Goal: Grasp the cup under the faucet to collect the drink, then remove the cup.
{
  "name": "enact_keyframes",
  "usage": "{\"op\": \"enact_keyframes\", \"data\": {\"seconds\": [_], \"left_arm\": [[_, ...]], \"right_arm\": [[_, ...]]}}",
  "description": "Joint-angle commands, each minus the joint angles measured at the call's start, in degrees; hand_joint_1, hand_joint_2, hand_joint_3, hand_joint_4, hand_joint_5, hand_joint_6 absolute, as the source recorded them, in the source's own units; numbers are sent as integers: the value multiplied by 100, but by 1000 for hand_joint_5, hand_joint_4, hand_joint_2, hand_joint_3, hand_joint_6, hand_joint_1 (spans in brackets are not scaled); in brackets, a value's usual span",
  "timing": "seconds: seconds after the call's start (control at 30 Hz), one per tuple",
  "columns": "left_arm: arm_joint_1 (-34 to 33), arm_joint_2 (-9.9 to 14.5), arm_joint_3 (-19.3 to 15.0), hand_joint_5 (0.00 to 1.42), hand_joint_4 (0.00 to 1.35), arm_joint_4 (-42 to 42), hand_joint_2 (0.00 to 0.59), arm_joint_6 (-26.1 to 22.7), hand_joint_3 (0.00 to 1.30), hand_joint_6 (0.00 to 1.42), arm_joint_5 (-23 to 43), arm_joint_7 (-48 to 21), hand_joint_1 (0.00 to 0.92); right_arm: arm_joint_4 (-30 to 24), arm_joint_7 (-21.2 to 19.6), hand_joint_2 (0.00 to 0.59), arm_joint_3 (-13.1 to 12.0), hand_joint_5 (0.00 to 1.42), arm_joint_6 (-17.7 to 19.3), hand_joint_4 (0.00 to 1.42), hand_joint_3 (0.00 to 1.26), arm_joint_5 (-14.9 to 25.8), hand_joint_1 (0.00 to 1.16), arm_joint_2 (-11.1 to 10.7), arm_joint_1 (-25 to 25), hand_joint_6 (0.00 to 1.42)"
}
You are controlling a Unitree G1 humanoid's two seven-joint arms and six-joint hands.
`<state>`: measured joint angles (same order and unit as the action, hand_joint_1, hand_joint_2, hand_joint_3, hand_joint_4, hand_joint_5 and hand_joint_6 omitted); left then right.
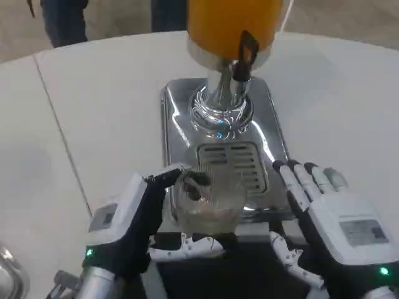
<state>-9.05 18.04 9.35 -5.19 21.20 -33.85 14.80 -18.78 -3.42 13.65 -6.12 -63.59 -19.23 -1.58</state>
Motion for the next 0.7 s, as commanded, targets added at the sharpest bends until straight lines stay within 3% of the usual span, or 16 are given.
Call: {"op": "enact_keyframes", "data": {"seconds": [0.03, 0.5, 0.7], "left_arm": [[-38, -46, -50, 1424, 1207, 57, 27, 58, 1184, 1424, 115, -5, 616], [-142, -167, -48, 1424, 1206, -69, 28, -11, 1184, 1424, 71, 43, 619], [-405, -279, -18, 1424, 1204, -354, 29, -65, 1184, 1424, 2, 148, 623]], "right_arm": [[-90, 7, 586, -39, 0, -28, 0, 14, 20, 115, -28, -91, 1], [-203, -68, 586, -77, 0, -151, 0, 14, -45, 117, 29, -325, 1], [-326, -156, 586, -211, 0, -418, 0, 14, -121, 122, 151, -532, 1]]}}
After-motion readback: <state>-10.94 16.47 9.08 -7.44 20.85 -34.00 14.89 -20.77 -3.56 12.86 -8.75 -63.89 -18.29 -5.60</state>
